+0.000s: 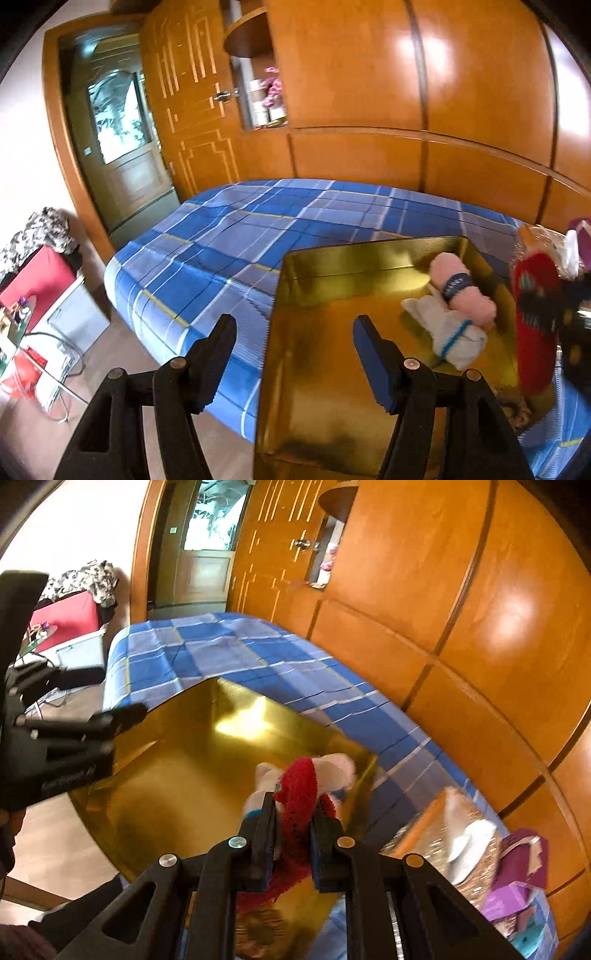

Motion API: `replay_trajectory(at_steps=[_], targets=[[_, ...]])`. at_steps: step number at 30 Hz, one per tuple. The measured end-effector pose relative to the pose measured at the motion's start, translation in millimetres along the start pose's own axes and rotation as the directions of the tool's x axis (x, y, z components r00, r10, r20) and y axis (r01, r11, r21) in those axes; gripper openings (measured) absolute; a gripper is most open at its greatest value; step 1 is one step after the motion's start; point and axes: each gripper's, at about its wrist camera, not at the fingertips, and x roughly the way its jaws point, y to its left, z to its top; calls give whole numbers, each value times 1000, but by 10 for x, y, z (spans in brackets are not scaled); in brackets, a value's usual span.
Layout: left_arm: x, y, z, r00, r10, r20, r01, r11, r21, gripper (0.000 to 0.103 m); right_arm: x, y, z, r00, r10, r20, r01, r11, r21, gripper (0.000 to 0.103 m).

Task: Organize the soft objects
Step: 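Lower the red plush into the gold tray and open the right tool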

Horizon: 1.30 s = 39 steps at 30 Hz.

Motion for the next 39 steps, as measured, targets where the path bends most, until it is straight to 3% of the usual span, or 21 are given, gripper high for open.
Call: replay_trajectory(at_steps=[7,13,23,30,39], targets=[[54,26,-34,1000,14,-11,-14,1000,-10,66,68,130,-42,999,-34,-5,34,996,79,14],[76,15,-56,1000,10,-23,-11,1000,-21,70,68,-36,-70,996,-92,-4,91,974,206,15],[29,-85,-66,1000,-5,-12,5,1000,-3,74,273,-135,-174,996,-71,-44,80,963,256,19],[-35,-110,-49,1000,-12,3,12,1000,-5,80,207,-140,-186,997,-77,-21,80,960,269,39],[-155,-184,-27,999,-35,31,35,999,5,86,22,-193,-157,990,-138,14,127,945,301,42]])
